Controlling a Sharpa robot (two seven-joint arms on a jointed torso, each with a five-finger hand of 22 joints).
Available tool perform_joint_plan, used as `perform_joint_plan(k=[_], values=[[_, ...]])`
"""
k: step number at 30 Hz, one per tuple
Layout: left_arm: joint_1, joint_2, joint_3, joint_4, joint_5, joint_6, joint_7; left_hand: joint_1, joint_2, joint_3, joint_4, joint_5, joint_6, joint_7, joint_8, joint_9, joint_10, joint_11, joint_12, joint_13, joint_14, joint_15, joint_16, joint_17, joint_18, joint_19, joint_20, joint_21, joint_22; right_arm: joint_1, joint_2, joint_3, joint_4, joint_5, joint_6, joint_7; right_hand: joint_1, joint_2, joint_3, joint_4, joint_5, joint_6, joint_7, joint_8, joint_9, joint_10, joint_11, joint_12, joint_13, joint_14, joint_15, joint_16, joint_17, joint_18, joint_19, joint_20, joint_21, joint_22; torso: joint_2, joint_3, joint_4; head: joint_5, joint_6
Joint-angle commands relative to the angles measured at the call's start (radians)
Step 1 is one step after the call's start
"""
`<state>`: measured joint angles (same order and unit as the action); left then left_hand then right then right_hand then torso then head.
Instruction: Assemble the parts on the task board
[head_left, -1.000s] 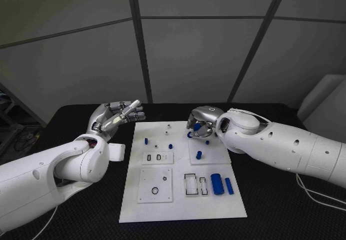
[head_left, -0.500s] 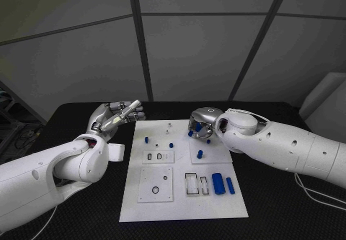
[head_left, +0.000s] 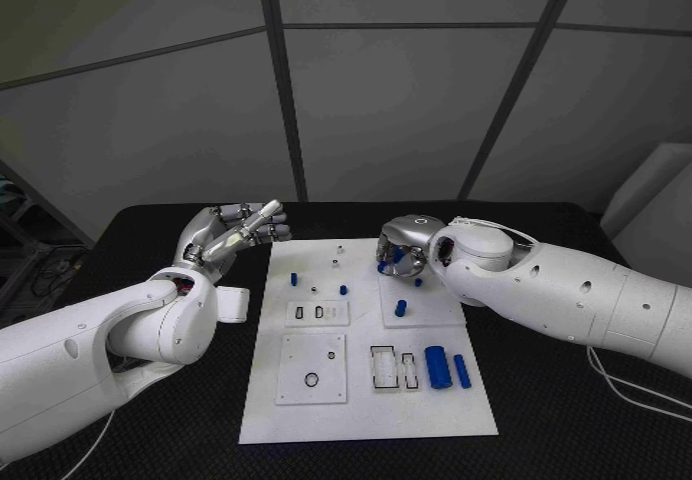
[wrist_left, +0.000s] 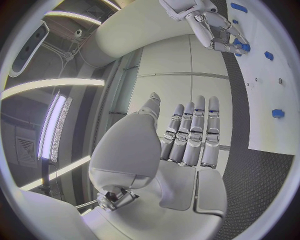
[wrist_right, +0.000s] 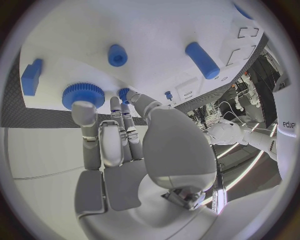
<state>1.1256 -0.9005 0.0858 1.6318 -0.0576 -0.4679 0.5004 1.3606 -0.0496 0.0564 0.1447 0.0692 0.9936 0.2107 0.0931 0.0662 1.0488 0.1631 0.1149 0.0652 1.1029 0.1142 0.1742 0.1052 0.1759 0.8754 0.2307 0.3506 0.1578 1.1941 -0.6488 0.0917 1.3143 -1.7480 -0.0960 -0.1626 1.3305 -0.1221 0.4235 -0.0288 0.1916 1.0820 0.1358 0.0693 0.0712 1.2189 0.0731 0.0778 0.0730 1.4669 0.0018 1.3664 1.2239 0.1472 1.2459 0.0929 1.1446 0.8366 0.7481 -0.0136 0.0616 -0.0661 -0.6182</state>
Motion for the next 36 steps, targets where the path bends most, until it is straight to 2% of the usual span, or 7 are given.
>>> perform_joint_plan(k=[1, 8, 19, 21, 29, 36], values=[[0.001, 0.001, 0.001, 0.000, -0.009, 0.017, -0.001, -0.006, 0.004, -0.001, -0.006, -0.003, 0.001, 0.003, -0.004, -0.001, -0.009, 0.001, -0.004, -0.002, 0.005, 0.005, -0.006, 0.002, 0.007, 0.006, 0.001, 0.004, -0.001, 0.002, 0.004, 0.001, -0.004, -0.007, 0.008, 0.002, 0.004, 0.012, 0.012, -0.001, -0.009, 0.014, 0.000, 0.005, 0.002, 0.017, -0.002, 0.004, 0.002, 0.056, -0.006, 0.009, 0.005, -0.017, 0.005, -0.005, 0.010, 0.010, 0.001, 0.0004, 0.0007, -0.001, -0.001], [0.001, 0.001, 0.001, -0.001, -0.009, 0.020, -0.005, -0.008, 0.004, -0.003, -0.006, -0.003, 0.000, 0.004, -0.006, -0.001, -0.011, 0.002, -0.006, -0.002, 0.006, 0.005, -0.007, 0.002, 0.007, 0.006, 0.001, 0.004, -0.002, 0.002, 0.011, 0.001, -0.011, -0.007, 0.012, 0.001, 0.020, 0.017, 0.029, -0.009, -0.017, 0.028, -0.001, 0.007, 0.003, 0.034, -0.006, 0.003, 0.004, 0.055, -0.009, 0.017, 0.012, -0.019, 0.003, -0.008, 0.024, 0.024, 0.003, 0.0005, -0.0002, -0.001, -0.005], [0.002, -0.002, 0.001, -0.003, -0.009, 0.024, -0.012, -0.010, 0.005, -0.005, -0.008, -0.003, -0.001, 0.006, -0.010, -0.001, -0.016, 0.004, -0.012, -0.002, 0.006, 0.007, -0.011, 0.002, 0.006, 0.005, 0.002, 0.003, -0.003, 0.002, 0.018, 0.001, -0.018, -0.005, 0.002, 0.000, 0.028, 0.014, 0.038, -0.016, -0.024, 0.036, -0.004, 0.007, 0.003, 0.036, -0.006, -0.003, 0.003, 0.054, -0.009, 0.020, 0.014, -0.019, -0.001, -0.008, 0.031, 0.030, 0.003, 0.0004, 0.0001, -0.001, -0.003], [0.002, -0.003, 0.001, -0.003, -0.009, 0.024, -0.013, -0.010, 0.005, -0.005, -0.008, -0.003, -0.001, 0.006, -0.010, -0.001, -0.016, 0.004, -0.012, -0.002, 0.006, 0.007, -0.011, 0.002, 0.006, 0.005, 0.002, 0.003, -0.003, 0.002, 0.018, 0.001, -0.016, -0.004, -0.013, 0.002, 0.029, 0.015, 0.039, -0.017, -0.023, 0.038, -0.004, 0.008, 0.004, 0.038, -0.007, -0.003, 0.003, 0.054, -0.010, 0.020, 0.014, -0.019, -0.001, -0.009, 0.032, 0.031, 0.003, 0.0005, 0.0001, 0.000, -0.001], [0.002, -0.007, 0.001, -0.002, -0.009, 0.025, -0.016, -0.011, 0.006, -0.005, -0.009, -0.003, -0.001, 0.006, -0.011, -0.001, -0.018, 0.005, -0.014, -0.002, 0.006, 0.007, -0.013, 0.002, 0.006, 0.004, 0.002, 0.003, -0.004, 0.002, 0.018, 0.001, 0.006, 0.001, -0.143, 0.002, 0.035, 0.015, 0.046, -0.021, -0.022, 0.050, -0.004, 0.011, 0.006, 0.041, -0.008, -0.006, 0.003, 0.054, -0.012, 0.024, 0.018, -0.021, 0.002, -0.010, 0.043, 0.046, 0.004, 0.0001, 0.0015, 0.001, 0.003], [0.002, -0.009, 0.001, -0.002, -0.009, 0.025, -0.017, -0.011, 0.006, -0.005, -0.009, -0.003, -0.001, 0.006, -0.012, -0.001, -0.019, 0.005, -0.015, -0.002, 0.005, 0.007, -0.014, 0.002, 0.006, 0.004, 0.002, 0.002, -0.004, 0.007, 0.050, 0.001, -0.010, -0.002, -0.232, -0.013, 0.035, 0.014, 0.047, -0.021, -0.024, 0.053, -0.003, 0.012, 0.006, 0.041, -0.007, -0.007, 0.002, 0.054, -0.012, 0.026, 0.021, -0.021, 0.003, -0.010, 0.047, 0.050, 0.005, 0.0013, 0.0008, 0.005, 0.007]])
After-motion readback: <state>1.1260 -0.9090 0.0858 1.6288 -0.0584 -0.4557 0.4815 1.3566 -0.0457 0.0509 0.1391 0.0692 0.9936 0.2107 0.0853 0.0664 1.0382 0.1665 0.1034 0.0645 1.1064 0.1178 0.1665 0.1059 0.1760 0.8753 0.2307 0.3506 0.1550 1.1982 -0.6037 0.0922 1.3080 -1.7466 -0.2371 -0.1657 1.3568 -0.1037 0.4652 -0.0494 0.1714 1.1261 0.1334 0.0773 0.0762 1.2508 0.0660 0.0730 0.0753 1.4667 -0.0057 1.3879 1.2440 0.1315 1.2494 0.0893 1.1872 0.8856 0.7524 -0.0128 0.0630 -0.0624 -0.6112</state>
